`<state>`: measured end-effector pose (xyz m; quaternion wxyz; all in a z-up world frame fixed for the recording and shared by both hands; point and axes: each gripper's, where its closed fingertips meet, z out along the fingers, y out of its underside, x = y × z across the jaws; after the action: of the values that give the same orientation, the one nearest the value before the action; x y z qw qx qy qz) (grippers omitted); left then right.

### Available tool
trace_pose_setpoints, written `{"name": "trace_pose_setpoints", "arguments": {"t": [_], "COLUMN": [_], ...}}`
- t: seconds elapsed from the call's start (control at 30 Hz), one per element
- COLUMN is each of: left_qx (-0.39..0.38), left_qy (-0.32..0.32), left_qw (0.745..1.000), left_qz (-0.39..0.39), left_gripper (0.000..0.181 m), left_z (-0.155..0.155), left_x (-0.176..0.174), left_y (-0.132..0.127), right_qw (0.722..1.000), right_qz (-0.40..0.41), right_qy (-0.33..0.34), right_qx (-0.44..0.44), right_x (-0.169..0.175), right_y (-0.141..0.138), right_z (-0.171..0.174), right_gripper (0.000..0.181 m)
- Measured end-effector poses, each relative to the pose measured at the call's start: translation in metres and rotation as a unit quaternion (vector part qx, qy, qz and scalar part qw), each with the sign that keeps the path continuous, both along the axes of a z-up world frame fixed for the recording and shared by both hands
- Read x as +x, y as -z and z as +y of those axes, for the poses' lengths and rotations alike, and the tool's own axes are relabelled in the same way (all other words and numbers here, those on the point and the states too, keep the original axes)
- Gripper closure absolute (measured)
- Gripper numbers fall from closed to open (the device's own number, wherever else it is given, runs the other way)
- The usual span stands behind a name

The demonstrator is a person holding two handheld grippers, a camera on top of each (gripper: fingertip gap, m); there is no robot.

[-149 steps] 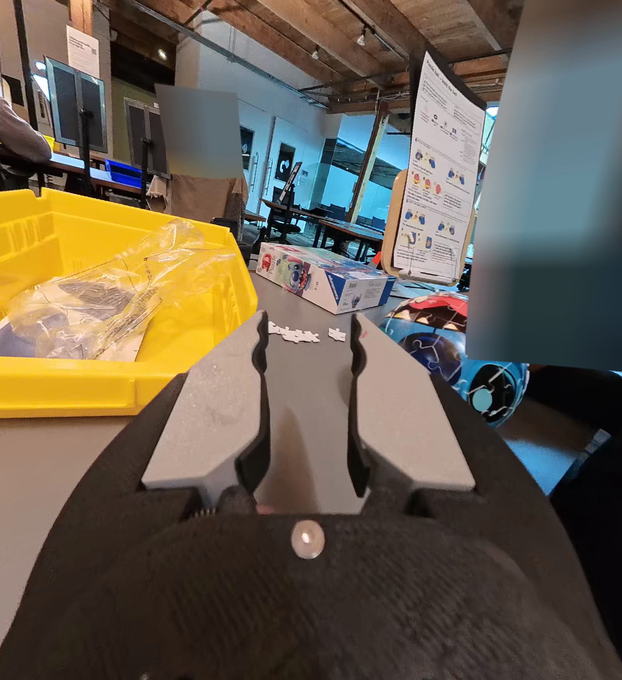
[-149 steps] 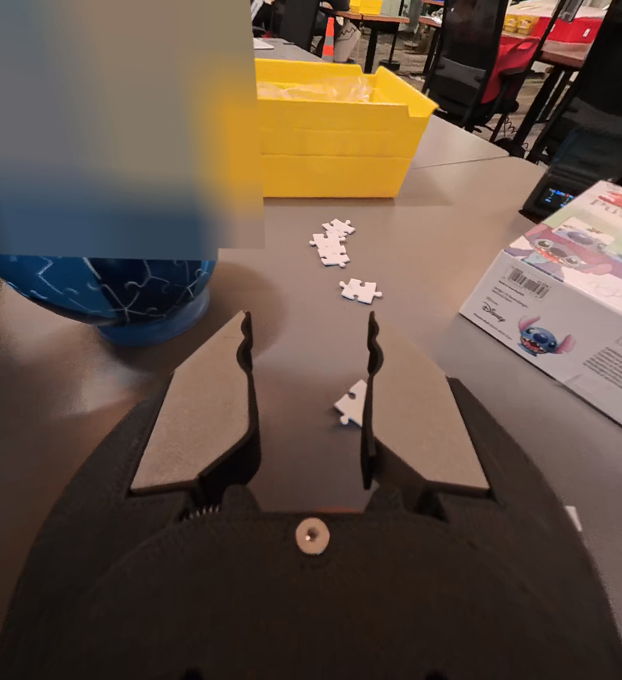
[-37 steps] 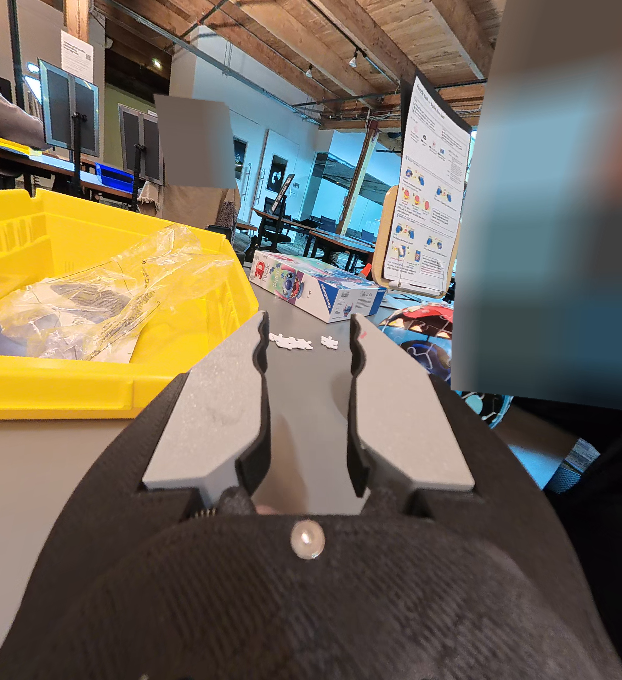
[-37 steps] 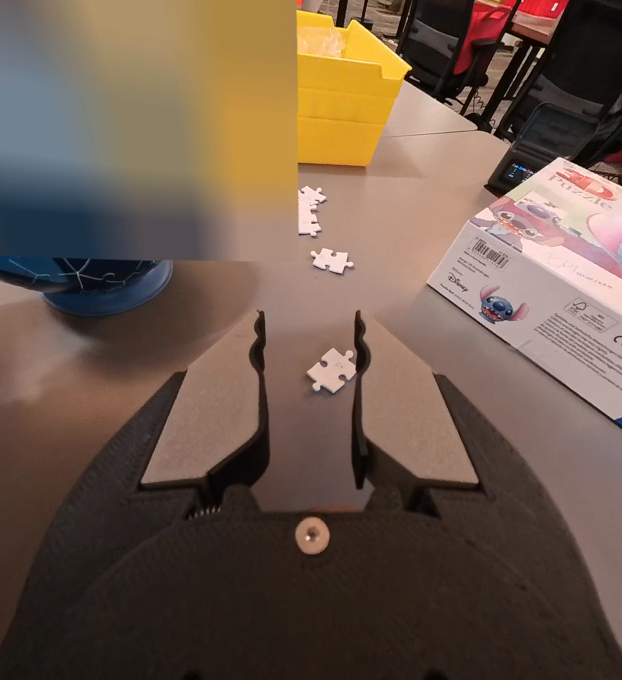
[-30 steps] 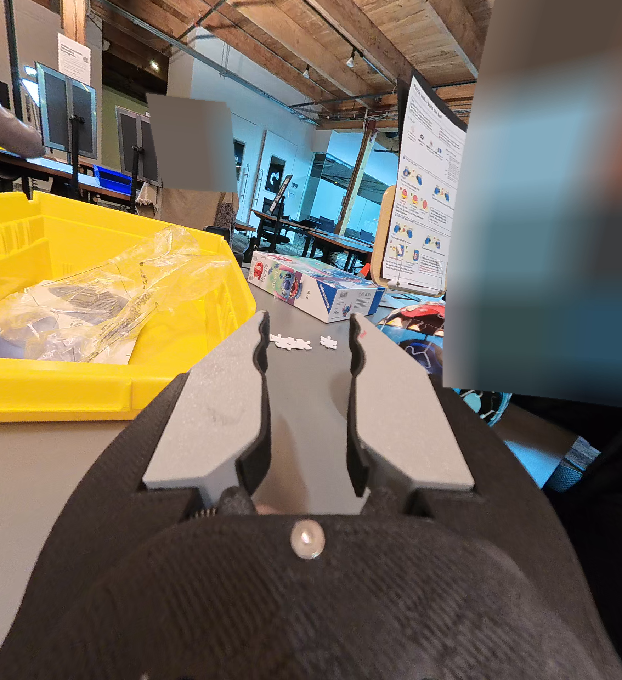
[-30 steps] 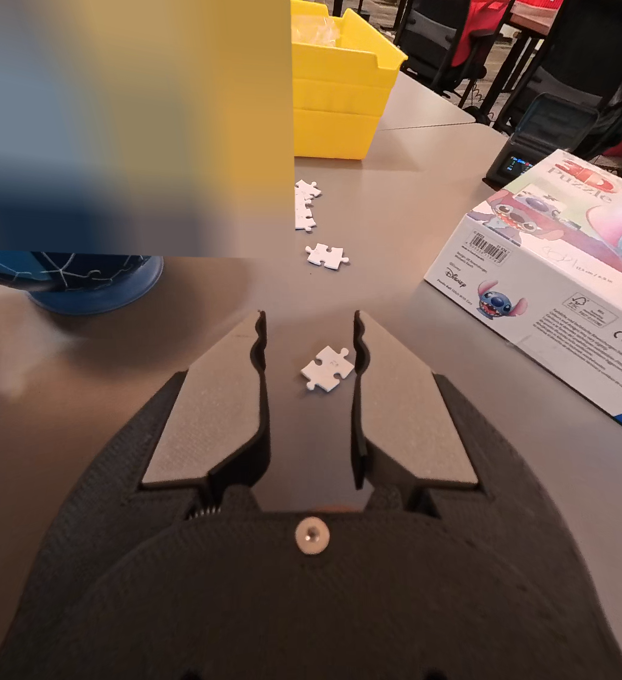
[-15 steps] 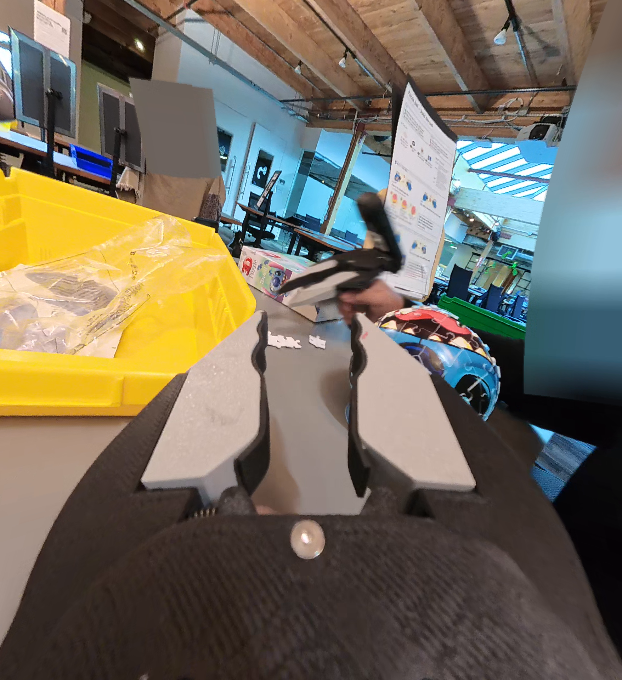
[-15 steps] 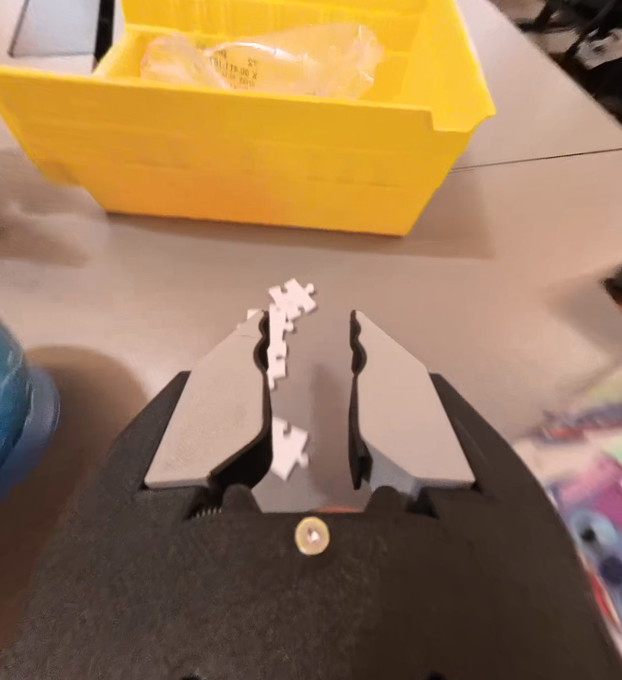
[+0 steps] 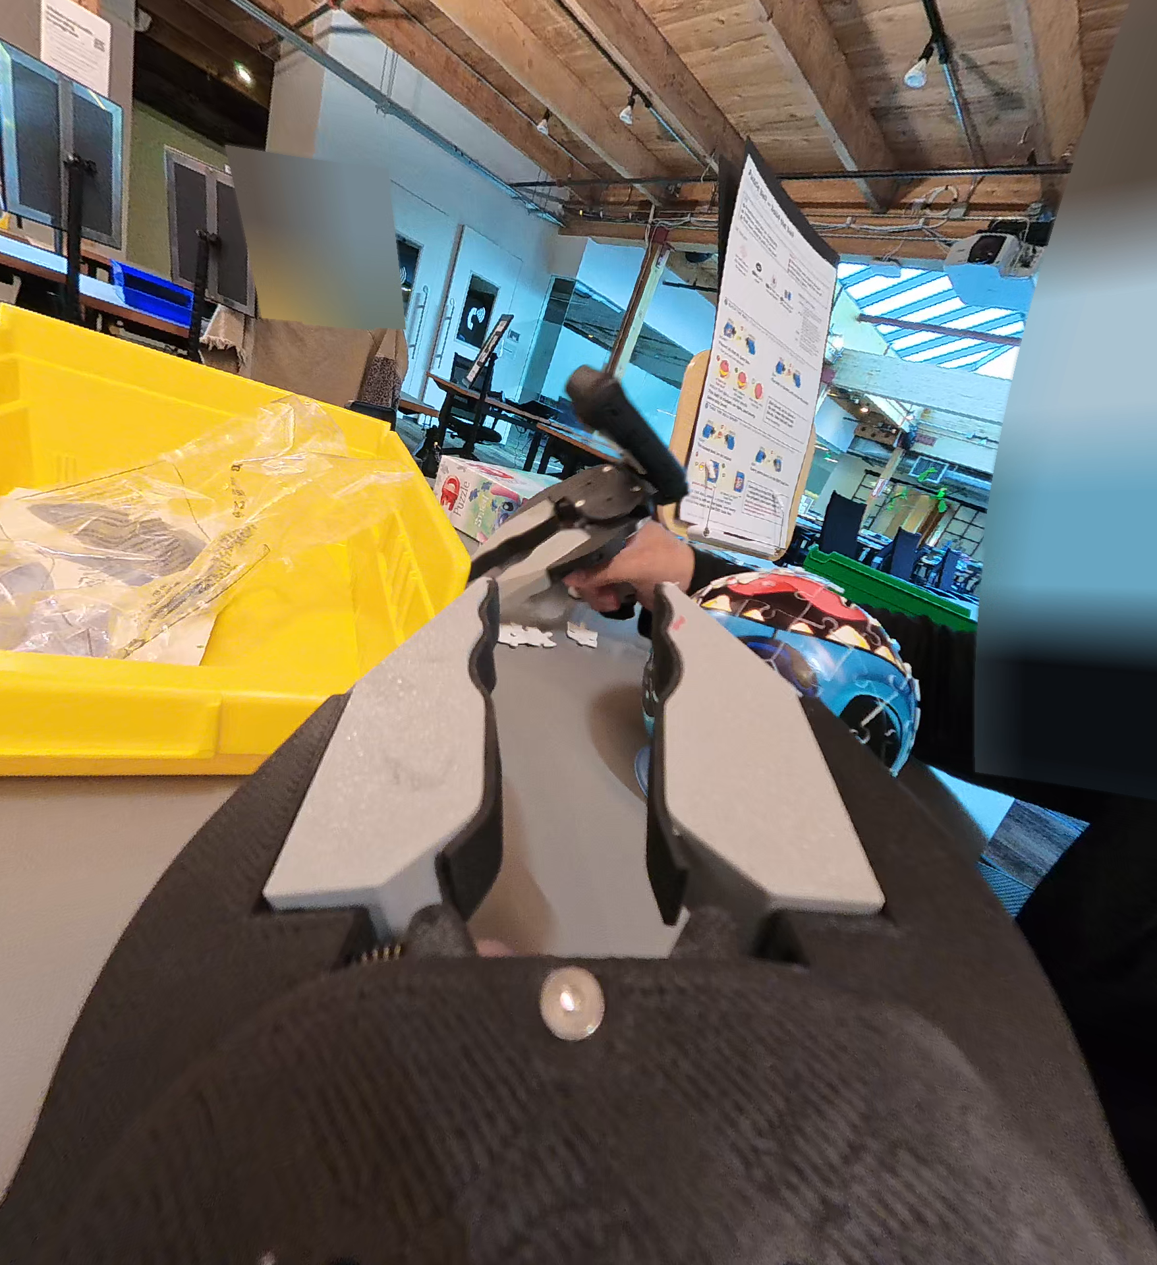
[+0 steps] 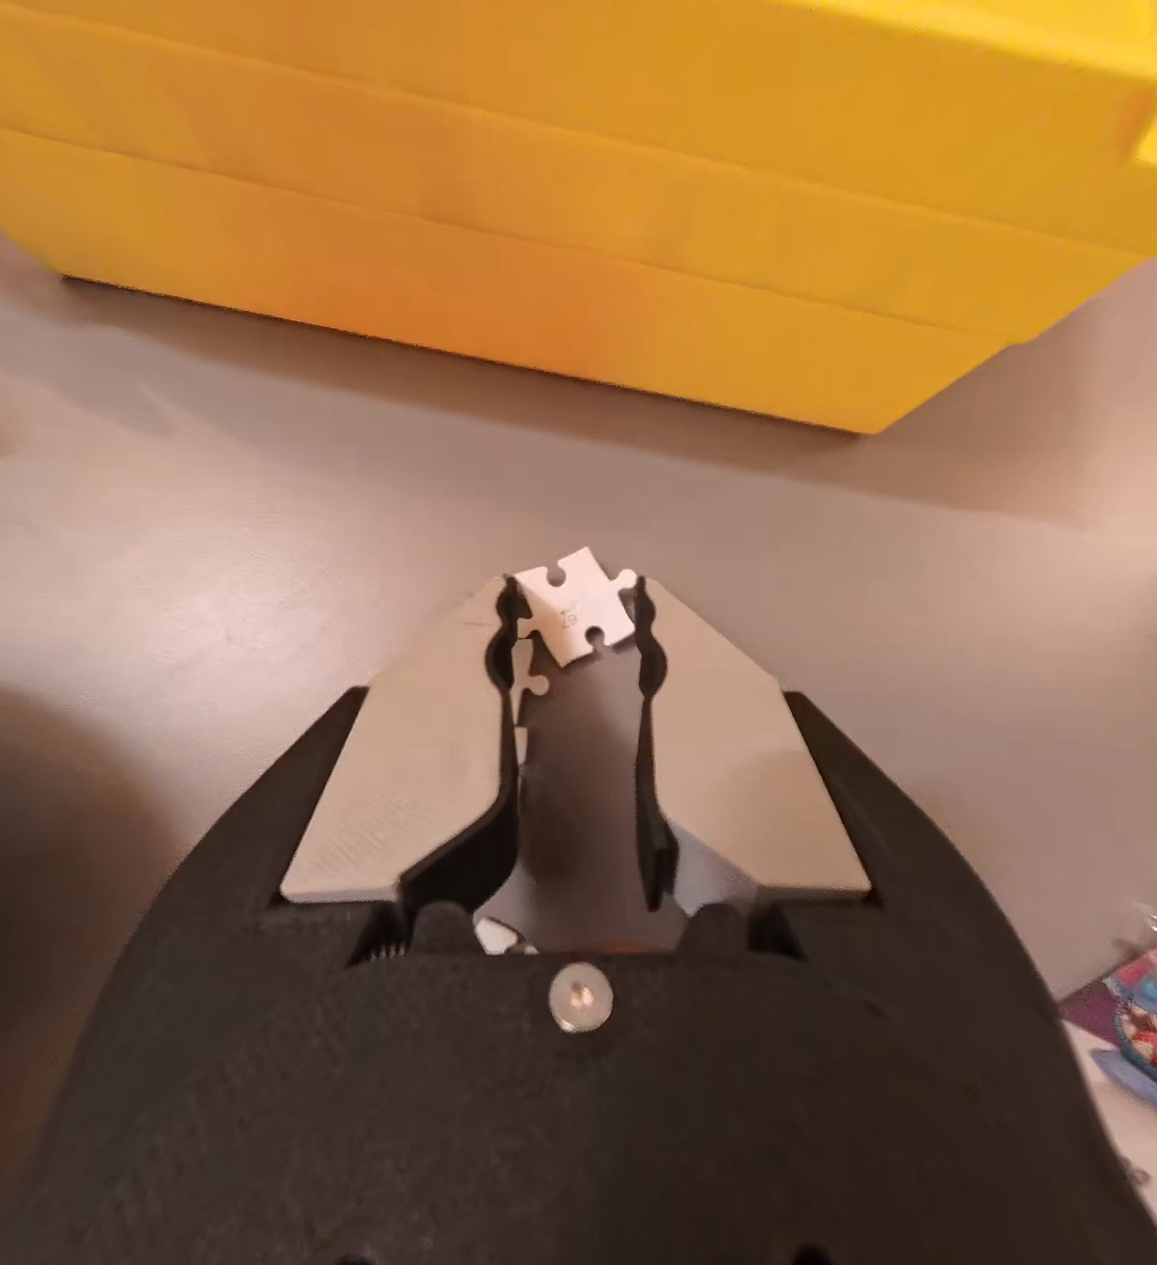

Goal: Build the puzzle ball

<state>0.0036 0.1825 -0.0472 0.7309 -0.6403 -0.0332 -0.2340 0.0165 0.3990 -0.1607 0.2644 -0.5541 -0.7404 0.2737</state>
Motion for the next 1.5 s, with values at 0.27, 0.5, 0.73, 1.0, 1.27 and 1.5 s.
{"name": "trace_pose_setpoints", "arguments": {"t": [0.27,0.5,0.73,1.0,1.27,1.5], "left_qx": [-0.005,-0.009,-0.037,-0.015,-0.035,-0.046], "left_qy": [-0.003,-0.011,0.001,-0.067,-0.100,-0.109], "left_qw": [1.000,1.000,0.999,0.996,0.993,0.993], "left_qz": [-0.002,0.006,0.019,0.064,0.056,0.032], "left_gripper": [0.139,0.138,0.136,0.148,0.148,0.150], "left_z": [0.001,0.002,0.008,0.005,0.011,0.013], "left_x": [-0.001,-0.001,0.005,-0.001,-0.013,-0.023], "left_y": [0.001,0.002,0.009,0.003,0.008,0.010], "right_qw": [0.994,0.989,0.984,0.979,0.979,0.983], "right_qz": [0.091,0.126,0.155,0.164,0.167,0.160], "right_qy": [0.012,0.034,0.047,0.032,-0.005,-0.008], "right_qx": [-0.054,-0.071,-0.077,-0.117,-0.121,-0.090], "right_x": [0.049,0.138,0.204,0.228,0.230,0.225], "right_y": [-0.063,-0.077,-0.066,-0.055,-0.048,-0.039], "right_z": [-0.012,-0.031,-0.050,-0.066,-0.087,-0.085], "right_gripper": [0.150,0.150,0.150,0.151,0.150,0.150]}}
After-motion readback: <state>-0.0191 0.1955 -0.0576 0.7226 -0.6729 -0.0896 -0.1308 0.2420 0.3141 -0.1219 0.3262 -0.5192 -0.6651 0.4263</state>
